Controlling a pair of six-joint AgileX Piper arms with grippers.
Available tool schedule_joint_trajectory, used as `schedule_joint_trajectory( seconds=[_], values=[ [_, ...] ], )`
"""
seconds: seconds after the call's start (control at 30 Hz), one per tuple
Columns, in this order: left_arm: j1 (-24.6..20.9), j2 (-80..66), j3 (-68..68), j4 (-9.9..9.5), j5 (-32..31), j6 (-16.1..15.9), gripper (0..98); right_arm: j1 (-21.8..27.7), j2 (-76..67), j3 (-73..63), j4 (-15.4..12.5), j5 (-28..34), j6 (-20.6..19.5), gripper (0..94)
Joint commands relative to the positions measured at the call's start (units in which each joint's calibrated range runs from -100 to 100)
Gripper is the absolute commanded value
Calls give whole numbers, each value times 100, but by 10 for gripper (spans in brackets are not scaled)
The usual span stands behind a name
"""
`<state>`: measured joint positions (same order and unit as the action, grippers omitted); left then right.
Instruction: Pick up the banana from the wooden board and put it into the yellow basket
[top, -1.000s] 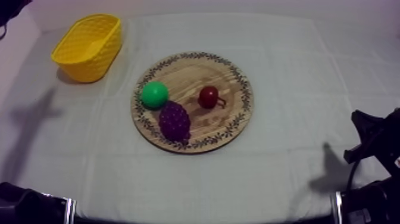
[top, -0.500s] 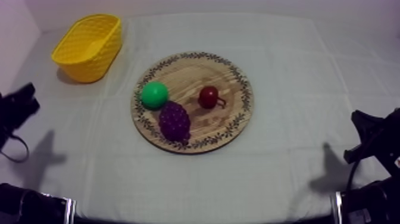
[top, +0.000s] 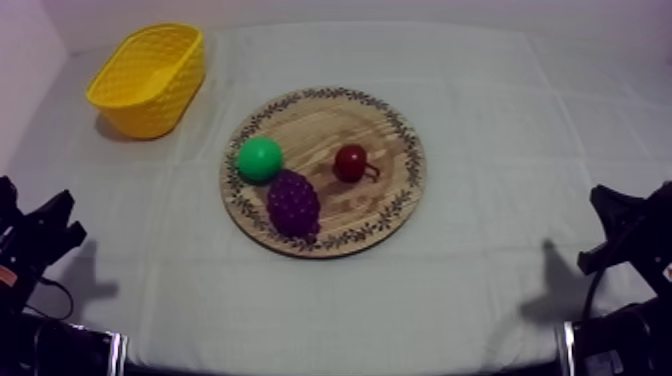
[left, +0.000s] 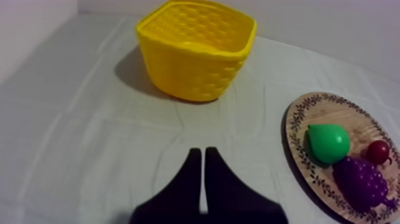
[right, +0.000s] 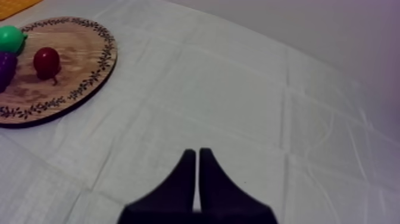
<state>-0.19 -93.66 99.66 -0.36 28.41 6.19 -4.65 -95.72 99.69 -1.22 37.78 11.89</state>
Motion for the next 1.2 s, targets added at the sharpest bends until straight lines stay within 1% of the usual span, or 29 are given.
schedule_joint_trajectory(
  seconds=[0.0, 0.2, 0.27, 0.4, 0.47, 0.73, 1.17],
  values=[
    [21, -200, -4, -80, 234, 68, 1, -2, -3, -3, -3, -3, 0, 2],
    [225, -540, -47, -131, 547, 70, 1, -2, -3, -3, -3, -3, 0, 2],
    [277, -588, -48, -134, 576, 169, 1, -2, -3, -3, -3, -3, 0, 2],
    [314, -623, -45, -137, 596, 538, 1, -2, -3, -3, -3, -3, 0, 2],
    [321, -628, -45, -137, 599, 618, 1, -2, -3, -3, -3, -3, 0, 2],
    [326, -633, -44, -138, 602, 490, 1, -2, -3, -3, -3, -3, 0, 2],
    [326, -634, -44, -138, 603, 476, 1, -2, -3, -3, -3, -3, 0, 2]
  ],
)
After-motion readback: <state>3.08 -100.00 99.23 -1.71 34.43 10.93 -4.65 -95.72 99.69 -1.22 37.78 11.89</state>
